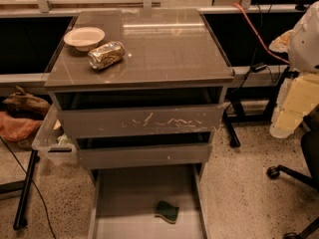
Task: Pick sponge from bottom drawer and place on counter
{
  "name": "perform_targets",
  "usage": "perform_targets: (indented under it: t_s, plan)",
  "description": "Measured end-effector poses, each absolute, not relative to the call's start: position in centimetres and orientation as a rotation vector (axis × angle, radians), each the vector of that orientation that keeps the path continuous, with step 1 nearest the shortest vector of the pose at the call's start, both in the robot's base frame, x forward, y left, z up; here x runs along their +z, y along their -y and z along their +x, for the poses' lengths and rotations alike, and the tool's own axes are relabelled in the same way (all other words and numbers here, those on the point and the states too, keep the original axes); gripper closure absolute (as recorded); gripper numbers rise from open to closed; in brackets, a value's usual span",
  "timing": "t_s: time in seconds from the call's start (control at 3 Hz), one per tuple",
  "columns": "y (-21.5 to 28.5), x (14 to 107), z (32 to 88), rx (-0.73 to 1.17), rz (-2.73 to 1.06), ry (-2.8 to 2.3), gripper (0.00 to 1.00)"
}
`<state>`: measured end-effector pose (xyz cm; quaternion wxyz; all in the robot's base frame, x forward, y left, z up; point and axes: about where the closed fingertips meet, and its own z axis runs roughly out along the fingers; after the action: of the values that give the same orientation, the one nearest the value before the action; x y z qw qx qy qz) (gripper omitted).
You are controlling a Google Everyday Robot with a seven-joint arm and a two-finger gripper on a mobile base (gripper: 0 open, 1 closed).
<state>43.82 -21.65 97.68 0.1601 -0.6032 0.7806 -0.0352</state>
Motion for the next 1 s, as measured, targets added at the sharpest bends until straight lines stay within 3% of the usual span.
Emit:
perform_targets:
  t_s: [0.67,1.0]
  plan:
    - [20.4,95.3,44.3,-0.034,-1.705,-2.185,0.00]
    - [17.8,87.1,45.7,0.111,-1.730,-2.130,0.00]
